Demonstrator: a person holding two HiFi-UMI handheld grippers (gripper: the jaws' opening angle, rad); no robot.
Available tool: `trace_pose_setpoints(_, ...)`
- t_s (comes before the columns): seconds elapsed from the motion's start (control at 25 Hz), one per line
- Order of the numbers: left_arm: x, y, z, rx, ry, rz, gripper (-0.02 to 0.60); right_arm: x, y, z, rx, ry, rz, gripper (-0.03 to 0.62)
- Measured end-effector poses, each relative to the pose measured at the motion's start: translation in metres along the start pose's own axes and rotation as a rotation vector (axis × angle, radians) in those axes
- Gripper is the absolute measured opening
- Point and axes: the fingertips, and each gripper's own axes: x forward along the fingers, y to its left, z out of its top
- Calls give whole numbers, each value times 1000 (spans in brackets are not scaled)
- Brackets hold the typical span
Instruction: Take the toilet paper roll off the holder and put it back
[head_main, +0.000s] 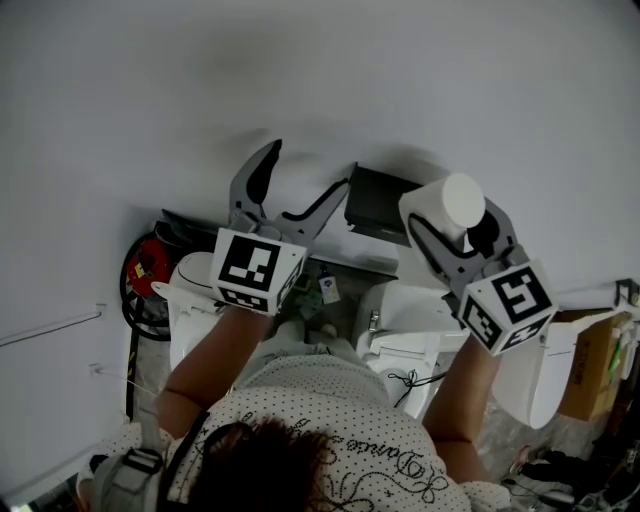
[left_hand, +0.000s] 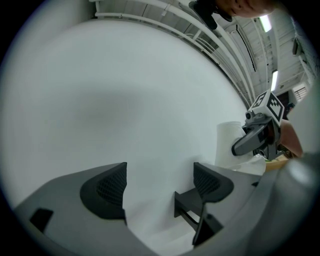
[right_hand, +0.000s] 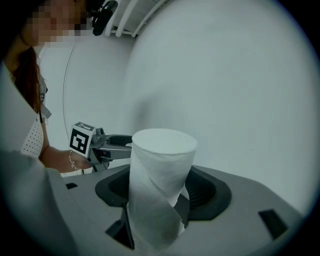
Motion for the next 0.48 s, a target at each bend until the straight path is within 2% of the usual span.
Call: trace_pose_setpoints(0.48,4,11,-10,-12,13,34,402,14,-10,3,-18,5,23,307)
